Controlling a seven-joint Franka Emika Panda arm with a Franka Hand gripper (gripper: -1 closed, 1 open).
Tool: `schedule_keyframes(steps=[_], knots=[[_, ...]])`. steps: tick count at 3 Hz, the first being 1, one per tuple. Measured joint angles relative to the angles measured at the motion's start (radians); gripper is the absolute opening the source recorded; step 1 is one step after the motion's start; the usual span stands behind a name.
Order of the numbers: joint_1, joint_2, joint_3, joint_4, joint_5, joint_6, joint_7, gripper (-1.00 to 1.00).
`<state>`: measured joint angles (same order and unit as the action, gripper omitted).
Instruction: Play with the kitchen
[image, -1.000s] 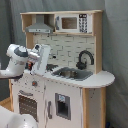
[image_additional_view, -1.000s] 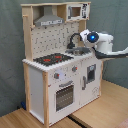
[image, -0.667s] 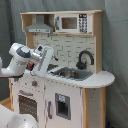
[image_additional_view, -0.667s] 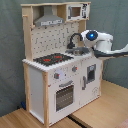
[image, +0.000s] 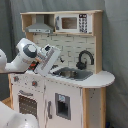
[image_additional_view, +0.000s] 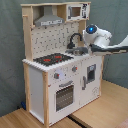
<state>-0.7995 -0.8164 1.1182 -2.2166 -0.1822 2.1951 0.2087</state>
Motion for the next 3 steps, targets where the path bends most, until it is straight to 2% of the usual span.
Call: schedule_keyframes(steps=[2, 3], knots=[[-0.076, 0.034, 0.001, 0.058, 0.184, -0.009, 0.038, 1.0], [-0.103, 0.08, 0.018, 0.075, 0.258, -0.011, 0.076, 1.0]])
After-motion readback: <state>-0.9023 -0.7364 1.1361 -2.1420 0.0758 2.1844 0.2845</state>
